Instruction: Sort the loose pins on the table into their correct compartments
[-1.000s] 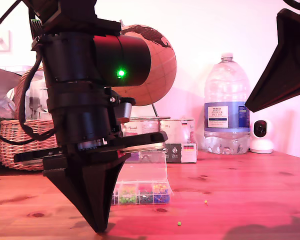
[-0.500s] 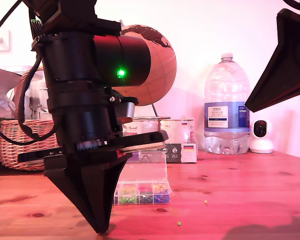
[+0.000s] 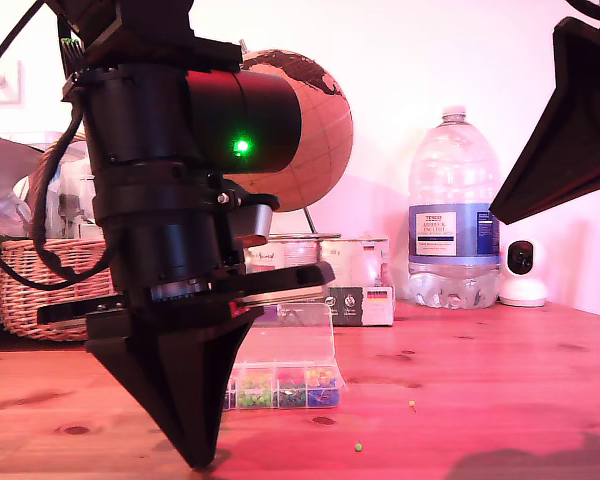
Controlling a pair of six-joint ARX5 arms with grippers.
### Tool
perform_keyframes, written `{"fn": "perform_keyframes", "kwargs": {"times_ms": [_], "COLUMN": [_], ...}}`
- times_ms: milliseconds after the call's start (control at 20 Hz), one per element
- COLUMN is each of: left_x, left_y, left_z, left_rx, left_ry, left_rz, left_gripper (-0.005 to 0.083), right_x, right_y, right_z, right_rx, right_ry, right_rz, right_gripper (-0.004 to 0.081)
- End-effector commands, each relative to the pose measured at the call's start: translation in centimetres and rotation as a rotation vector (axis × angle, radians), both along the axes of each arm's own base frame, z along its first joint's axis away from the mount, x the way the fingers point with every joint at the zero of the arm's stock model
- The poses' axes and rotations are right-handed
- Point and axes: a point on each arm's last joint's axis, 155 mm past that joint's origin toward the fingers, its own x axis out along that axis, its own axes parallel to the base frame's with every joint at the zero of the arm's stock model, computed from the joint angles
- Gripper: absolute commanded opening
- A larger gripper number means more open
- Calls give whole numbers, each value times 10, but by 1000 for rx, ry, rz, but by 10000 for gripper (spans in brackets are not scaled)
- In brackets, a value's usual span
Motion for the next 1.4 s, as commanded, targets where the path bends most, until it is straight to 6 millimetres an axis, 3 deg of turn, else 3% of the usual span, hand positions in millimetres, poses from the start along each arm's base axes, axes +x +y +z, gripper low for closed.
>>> {"fn": "perform_keyframes", "kwargs": {"times_ms": [0,900,1050,1350], "left_x": [-2,11,27,78], "left_y": [0,-9,-5,4], "left_z": [3,66,78,94], "left_rx": [-3,-149,-175,-261], "left_ry": [-3,-127,-185,-299], "left_rz": [-13,-32,-23,25], "left_gripper": [-23,-23,-24,-24], "right_x": [0,0,0,0], "right_y": [2,2,2,3], "right_z": [3,3,3,3], "right_rx": [9,10,10,10], "right_ry": [-7,-6,-6,-6], "right_rz": [6,7,7,7], "right_gripper": [-13,-13,-13,-13]}}
